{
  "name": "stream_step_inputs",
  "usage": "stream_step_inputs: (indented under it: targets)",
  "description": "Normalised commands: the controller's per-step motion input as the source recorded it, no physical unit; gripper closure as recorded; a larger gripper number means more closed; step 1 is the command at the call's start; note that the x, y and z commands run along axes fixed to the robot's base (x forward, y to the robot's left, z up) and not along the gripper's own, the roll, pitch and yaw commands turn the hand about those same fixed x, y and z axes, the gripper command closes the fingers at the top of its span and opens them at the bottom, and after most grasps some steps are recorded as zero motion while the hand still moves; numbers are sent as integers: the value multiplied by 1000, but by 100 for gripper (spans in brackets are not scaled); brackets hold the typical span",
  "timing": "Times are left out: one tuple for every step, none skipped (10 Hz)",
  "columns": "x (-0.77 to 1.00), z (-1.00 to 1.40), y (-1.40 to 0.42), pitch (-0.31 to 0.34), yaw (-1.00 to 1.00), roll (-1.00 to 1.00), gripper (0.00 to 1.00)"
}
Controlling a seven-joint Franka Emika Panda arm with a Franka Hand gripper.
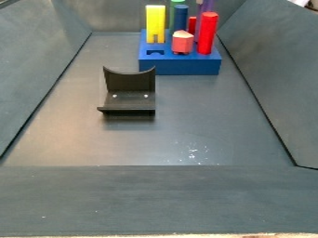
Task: Pick up the star object. Move up. Place the star object on the fixture. Regrasp the star object. Move to above the board. Insert the star object.
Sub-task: Insert the star object.
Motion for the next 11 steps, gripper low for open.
stream_step_inputs:
  targets:
    - [166, -829, 0, -104, 314, 86, 100]
    - [340, -646, 0, -66, 0, 11, 100]
    - [431, -614, 0, -20, -74, 0, 100]
    - [354, -657, 0, -16, -117, 24, 100]
    - [260, -860, 0, -61, -66, 60, 100]
    - [151, -1000, 0, -70, -11, 76, 100]
    - [140, -1000, 0, -54, 0, 83, 100]
    - [163, -1000, 0, -59, 0, 87, 100]
    - [246, -897, 0, -79, 0, 56, 100]
    - [120, -234, 0, -116, 0, -27, 100]
    - [0, 0, 0, 0, 0, 0, 100]
